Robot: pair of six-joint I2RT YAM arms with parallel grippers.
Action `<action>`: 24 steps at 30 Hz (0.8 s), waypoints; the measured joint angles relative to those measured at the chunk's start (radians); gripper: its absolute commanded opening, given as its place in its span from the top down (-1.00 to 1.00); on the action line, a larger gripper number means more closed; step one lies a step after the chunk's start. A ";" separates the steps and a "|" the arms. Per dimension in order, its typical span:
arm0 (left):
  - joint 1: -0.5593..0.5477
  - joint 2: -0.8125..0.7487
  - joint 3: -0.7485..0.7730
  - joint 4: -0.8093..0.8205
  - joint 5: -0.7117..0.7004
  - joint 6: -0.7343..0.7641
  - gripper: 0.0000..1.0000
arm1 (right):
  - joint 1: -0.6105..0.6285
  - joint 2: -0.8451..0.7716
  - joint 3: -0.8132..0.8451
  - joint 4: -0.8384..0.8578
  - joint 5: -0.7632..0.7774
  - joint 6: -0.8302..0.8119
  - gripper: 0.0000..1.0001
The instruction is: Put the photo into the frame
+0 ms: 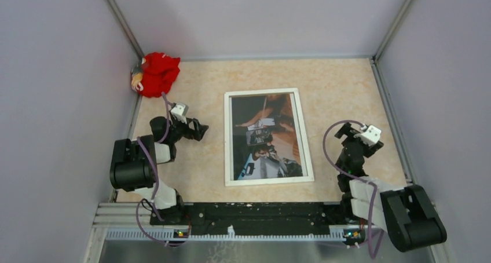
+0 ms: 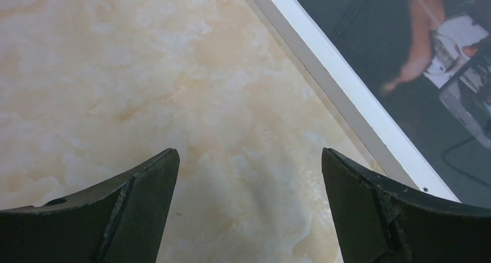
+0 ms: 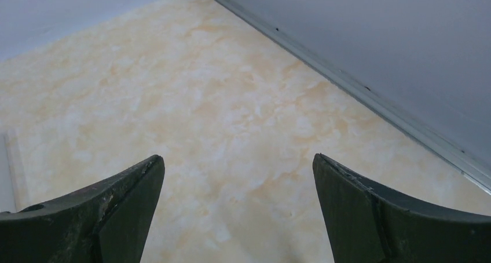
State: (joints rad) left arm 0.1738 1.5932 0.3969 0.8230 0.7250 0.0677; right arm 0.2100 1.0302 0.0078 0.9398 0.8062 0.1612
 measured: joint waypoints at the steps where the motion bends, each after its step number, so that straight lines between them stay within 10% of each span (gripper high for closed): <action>1: 0.000 0.000 0.000 0.018 -0.010 -0.003 -0.98 | -0.005 0.025 0.000 0.055 -0.004 -0.008 -0.97; 13: -0.057 -0.010 -0.182 0.343 -0.174 -0.007 -0.98 | -0.016 0.454 0.002 0.526 -0.259 -0.200 -0.97; 24: -0.116 -0.001 -0.135 0.307 -0.323 0.016 -0.97 | -0.141 0.447 0.163 0.330 -0.396 -0.133 -0.97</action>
State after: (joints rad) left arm 0.0574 1.5921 0.2623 1.1301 0.4015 0.0834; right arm 0.0692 1.4776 0.1707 1.2701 0.4099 0.0284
